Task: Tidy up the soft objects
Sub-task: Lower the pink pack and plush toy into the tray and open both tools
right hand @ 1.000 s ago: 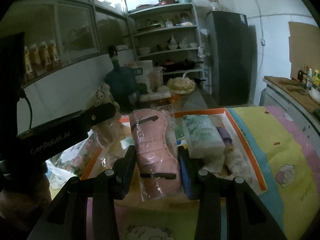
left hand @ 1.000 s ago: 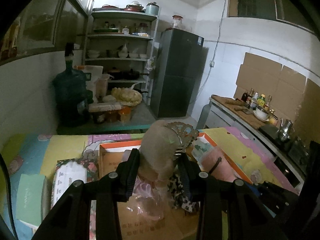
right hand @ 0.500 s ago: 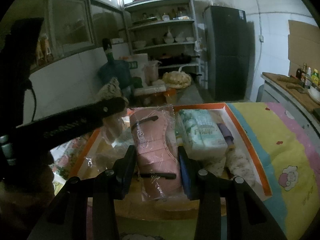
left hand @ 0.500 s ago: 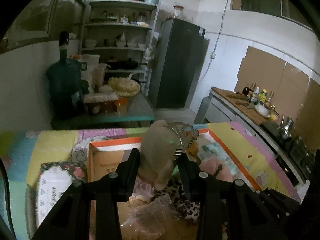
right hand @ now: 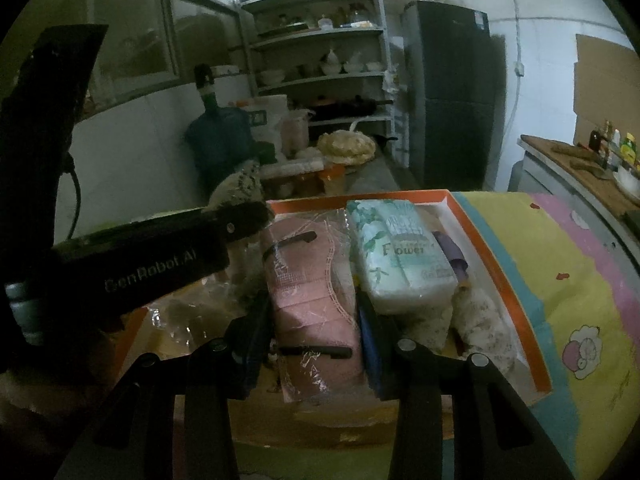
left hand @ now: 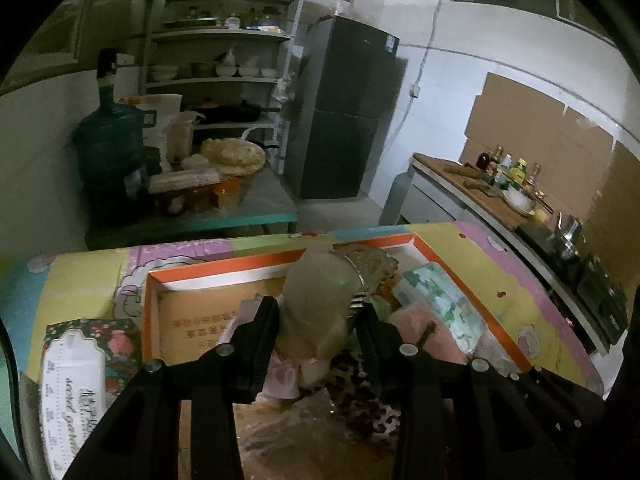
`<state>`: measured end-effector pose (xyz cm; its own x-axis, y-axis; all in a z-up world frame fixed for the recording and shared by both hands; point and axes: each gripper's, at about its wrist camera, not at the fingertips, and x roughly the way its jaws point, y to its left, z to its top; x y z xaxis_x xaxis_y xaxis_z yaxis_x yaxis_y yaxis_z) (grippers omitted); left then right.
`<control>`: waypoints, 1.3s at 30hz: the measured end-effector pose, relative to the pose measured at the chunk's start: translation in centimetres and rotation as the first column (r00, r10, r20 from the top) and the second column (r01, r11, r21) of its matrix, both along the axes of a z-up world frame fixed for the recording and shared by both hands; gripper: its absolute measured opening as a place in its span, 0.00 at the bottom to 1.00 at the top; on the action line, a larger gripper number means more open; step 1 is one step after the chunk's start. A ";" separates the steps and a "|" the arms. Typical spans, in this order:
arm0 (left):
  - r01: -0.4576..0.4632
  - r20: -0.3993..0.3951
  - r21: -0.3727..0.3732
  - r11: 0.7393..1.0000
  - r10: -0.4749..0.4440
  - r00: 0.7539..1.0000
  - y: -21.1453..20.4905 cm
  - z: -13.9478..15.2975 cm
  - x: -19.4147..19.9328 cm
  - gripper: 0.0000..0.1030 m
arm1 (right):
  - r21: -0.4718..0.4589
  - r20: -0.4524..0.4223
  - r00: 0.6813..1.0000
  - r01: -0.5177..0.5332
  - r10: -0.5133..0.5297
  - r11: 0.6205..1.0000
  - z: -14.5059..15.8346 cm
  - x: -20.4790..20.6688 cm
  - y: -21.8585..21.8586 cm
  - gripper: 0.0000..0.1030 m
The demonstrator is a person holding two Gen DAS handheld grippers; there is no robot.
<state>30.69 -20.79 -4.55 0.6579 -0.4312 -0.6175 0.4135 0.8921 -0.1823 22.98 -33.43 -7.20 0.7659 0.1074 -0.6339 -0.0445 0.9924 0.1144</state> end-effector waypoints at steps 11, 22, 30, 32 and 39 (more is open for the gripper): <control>0.025 -0.052 -0.109 0.994 -0.031 0.998 0.5 0.1 0.2 0.75 | 0.012 0.008 1.000 0.018 -0.018 1.000 -0.1 -0.1 -0.5 0.59; -0.012 -0.008 -0.105 0.994 0.011 1.000 1.5 1.1 -0.4 0.76 | 0.016 0.019 1.000 0.017 -0.017 1.000 0.0 -0.2 -0.6 0.59; -0.076 0.072 -0.037 0.996 0.078 0.994 2.1 2.5 -2.8 0.76 | 0.026 0.053 0.998 0.019 -0.021 0.999 0.8 -1.0 -0.3 0.59; -0.094 0.093 -0.016 0.995 0.095 0.991 2.3 2.8 -3.5 0.76 | 0.021 0.069 0.997 0.022 -0.023 1.000 1.2 -1.3 -0.1 0.59; -0.144 0.161 0.013 0.990 0.140 0.977 3.9 4.0 -6.7 0.76 | -0.005 0.084 0.996 0.034 -0.033 0.999 1.8 -2.6 0.9 0.59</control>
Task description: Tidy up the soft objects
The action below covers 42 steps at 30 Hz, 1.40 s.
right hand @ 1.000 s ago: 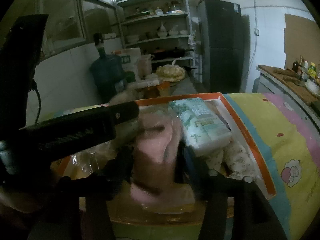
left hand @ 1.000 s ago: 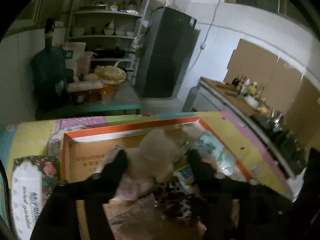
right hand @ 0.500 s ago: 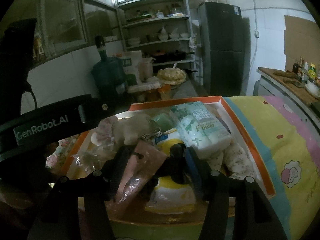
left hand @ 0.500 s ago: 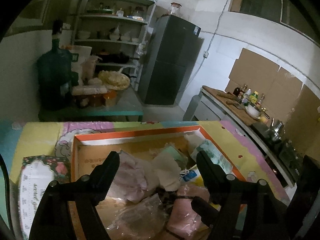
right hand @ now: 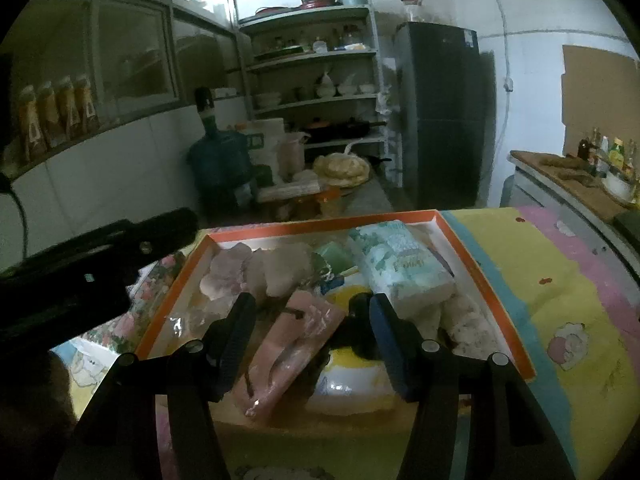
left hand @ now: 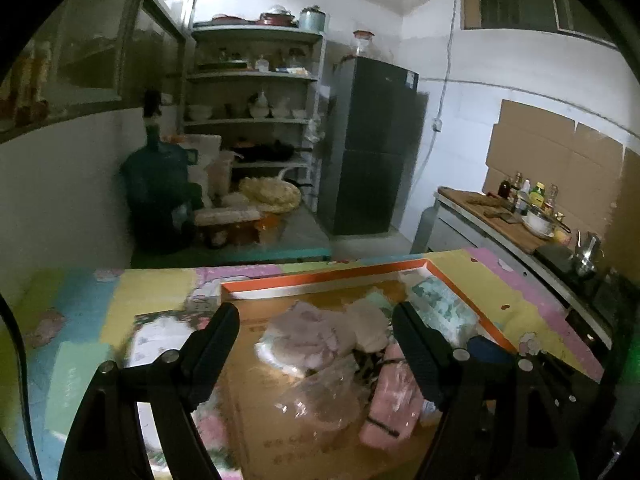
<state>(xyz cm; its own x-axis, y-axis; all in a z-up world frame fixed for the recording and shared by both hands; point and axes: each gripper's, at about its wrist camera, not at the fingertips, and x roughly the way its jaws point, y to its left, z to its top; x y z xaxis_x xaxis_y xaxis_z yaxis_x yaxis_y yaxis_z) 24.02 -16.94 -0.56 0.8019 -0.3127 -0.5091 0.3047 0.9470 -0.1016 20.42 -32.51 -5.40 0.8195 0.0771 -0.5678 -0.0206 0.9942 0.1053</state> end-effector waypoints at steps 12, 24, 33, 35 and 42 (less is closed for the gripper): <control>-0.101 0.087 0.012 0.995 0.100 0.991 4.0 1.7 -4.6 0.76 | -0.033 0.022 1.000 0.012 -0.011 0.999 1.1 -2.6 2.1 0.59; -0.135 0.114 -0.002 0.991 0.134 0.984 7.2 2.2 -9.0 0.76 | -0.059 0.089 0.995 0.052 -0.046 0.997 2.8 -6.6 4.6 0.60; -0.114 0.113 -0.028 0.993 0.116 0.987 9.2 1.8 -12.8 0.76 | -0.027 0.114 0.992 0.060 -0.057 0.998 3.3 -10.6 6.6 0.60; -0.126 0.123 -0.014 0.992 0.126 0.984 9.4 1.7 -13.7 0.76 | -0.028 0.128 0.990 0.071 -0.066 0.997 3.3 -11.8 7.2 0.60; -0.171 0.127 0.015 0.985 0.168 0.978 10.6 1.0 -17.0 0.76 | -0.052 0.159 0.982 0.113 -0.104 0.992 3.4 -15.2 8.9 0.60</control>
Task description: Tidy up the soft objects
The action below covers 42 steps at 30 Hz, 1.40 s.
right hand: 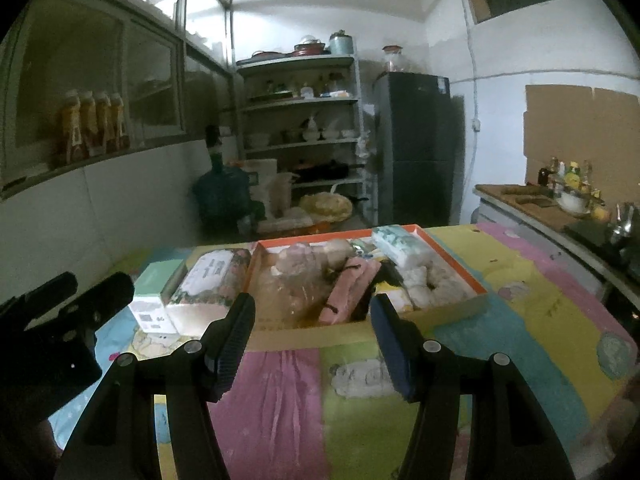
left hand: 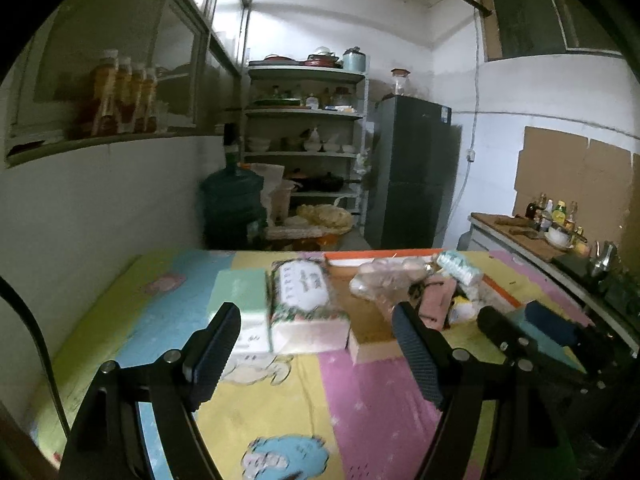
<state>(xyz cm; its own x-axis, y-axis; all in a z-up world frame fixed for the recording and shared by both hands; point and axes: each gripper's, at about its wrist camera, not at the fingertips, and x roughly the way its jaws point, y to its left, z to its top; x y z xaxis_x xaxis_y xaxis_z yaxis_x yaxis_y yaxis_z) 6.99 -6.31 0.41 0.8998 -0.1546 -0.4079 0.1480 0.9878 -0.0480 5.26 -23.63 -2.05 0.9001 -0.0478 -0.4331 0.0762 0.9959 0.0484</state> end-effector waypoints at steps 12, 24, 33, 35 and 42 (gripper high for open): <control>-0.054 -0.001 -0.008 0.998 0.054 0.999 1.8 -1.0 -5.3 0.76 | -0.015 0.018 1.000 -0.002 0.002 1.000 -0.4 -5.2 2.5 0.60; -0.081 0.031 -0.005 0.997 0.081 0.996 1.7 -1.3 -10.0 0.76 | -0.040 0.025 1.000 -0.005 0.006 0.999 -0.7 -9.9 2.5 0.60; -0.087 0.043 0.022 0.996 0.086 0.995 1.2 -0.9 -11.3 0.76 | -0.045 0.057 0.998 -0.005 0.007 0.999 -0.1 -11.9 2.2 0.60; -0.087 0.048 0.027 0.996 0.085 0.995 1.2 -0.9 -11.6 0.76 | -0.046 0.065 0.998 -0.003 0.006 0.999 0.0 -12.3 2.2 0.60; -0.093 0.064 0.021 0.995 0.092 0.994 1.8 -0.5 -12.2 0.76 | -0.052 0.075 0.997 -0.005 0.008 0.999 0.2 -12.9 2.4 0.60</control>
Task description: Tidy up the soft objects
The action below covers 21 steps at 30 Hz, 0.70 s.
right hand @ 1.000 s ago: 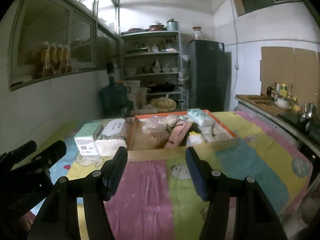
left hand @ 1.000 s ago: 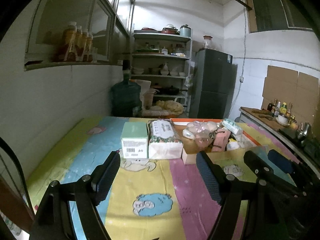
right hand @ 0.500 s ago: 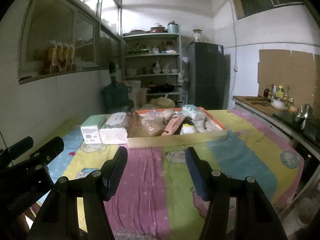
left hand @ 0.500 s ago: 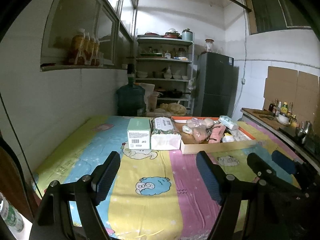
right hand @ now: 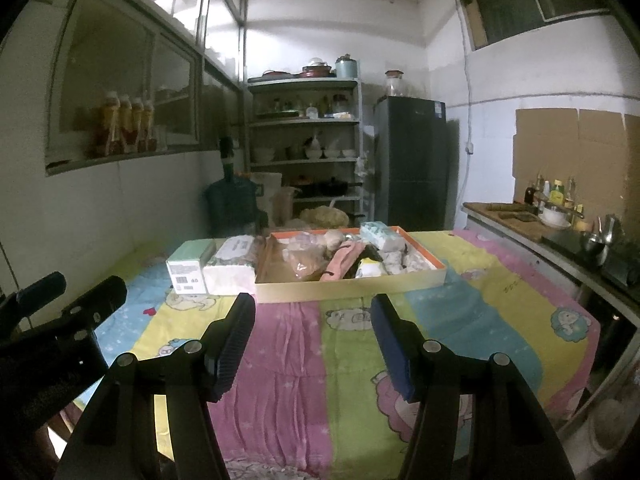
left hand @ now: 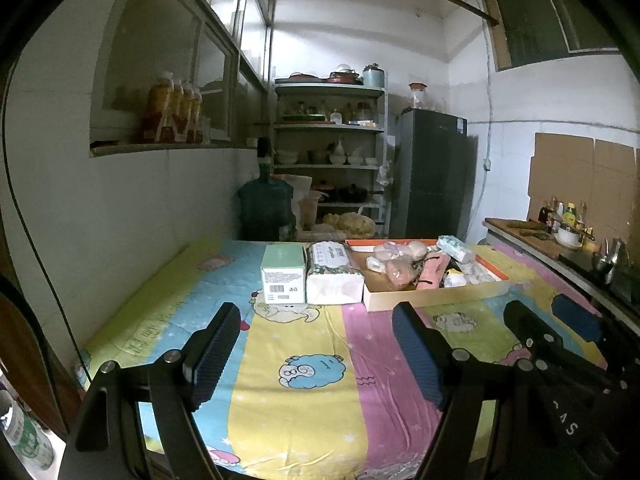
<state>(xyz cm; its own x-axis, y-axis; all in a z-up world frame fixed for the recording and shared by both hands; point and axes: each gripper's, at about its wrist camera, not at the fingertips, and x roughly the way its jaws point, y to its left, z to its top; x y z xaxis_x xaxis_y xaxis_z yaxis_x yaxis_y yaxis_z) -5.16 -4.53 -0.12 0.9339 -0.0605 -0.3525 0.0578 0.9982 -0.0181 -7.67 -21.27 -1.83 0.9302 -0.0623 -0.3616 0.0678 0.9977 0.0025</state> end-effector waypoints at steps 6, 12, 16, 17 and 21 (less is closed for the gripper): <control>0.003 0.002 0.001 1.000 -0.003 1.000 0.2 0.1 -0.1 0.76 | -0.007 0.009 1.000 0.003 -0.003 1.000 0.2 -0.2 0.3 0.60; 0.008 0.005 -0.001 1.000 -0.008 1.000 0.2 0.3 -0.3 0.76 | -0.003 0.023 1.000 0.010 -0.010 1.000 0.5 -0.4 0.3 0.60; 0.008 0.006 0.000 1.000 -0.008 1.000 0.3 0.4 -0.3 0.76 | -0.001 0.030 1.000 0.009 -0.009 1.000 0.6 -0.5 0.3 0.60; 0.008 0.007 0.000 1.000 -0.008 1.000 0.3 0.4 -0.3 0.76 | 0.000 0.030 1.000 0.007 -0.007 1.000 0.6 -0.4 0.3 0.60; 0.008 0.005 0.000 1.000 -0.008 1.000 0.3 0.3 -0.3 0.76 | 0.001 0.031 0.999 0.006 -0.006 1.000 0.6 -0.6 0.3 0.60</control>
